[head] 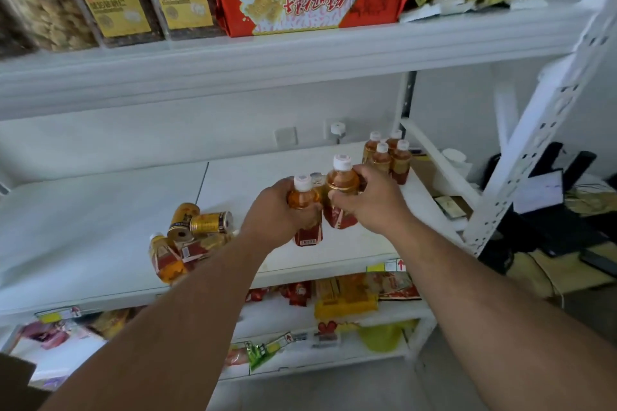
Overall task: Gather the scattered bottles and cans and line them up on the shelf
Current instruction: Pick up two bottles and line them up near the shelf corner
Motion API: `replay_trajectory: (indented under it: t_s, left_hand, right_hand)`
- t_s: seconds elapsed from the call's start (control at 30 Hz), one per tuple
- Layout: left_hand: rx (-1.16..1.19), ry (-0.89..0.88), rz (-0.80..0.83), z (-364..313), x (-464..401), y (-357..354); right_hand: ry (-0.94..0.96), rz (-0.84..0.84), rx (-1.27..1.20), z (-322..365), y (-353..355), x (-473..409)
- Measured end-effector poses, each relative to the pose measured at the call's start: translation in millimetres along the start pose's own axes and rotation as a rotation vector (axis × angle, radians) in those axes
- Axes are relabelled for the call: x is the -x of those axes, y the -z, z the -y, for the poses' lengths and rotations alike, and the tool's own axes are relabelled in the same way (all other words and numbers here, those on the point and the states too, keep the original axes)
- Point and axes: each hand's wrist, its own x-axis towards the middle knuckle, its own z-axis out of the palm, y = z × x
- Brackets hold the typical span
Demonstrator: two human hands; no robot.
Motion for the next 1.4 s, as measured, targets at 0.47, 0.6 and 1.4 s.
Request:
replay_trajectory:
  t_s: [0.47, 0.6, 1.4]
  left_hand:
    - [0.040, -0.091, 0.103, 12, 61, -18]
    - [0.022, -0.093, 0.114, 1, 75, -26]
    - [-0.062, 0.003, 0.082, -101, 6, -152]
  right_hand:
    - [-0.127, -0.104, 0.060, 1, 11, 97]
    - [-0.135, -0.115, 0.053, -2, 21, 115]
    - [-0.154, -0.092, 0.045, -89, 153, 41]
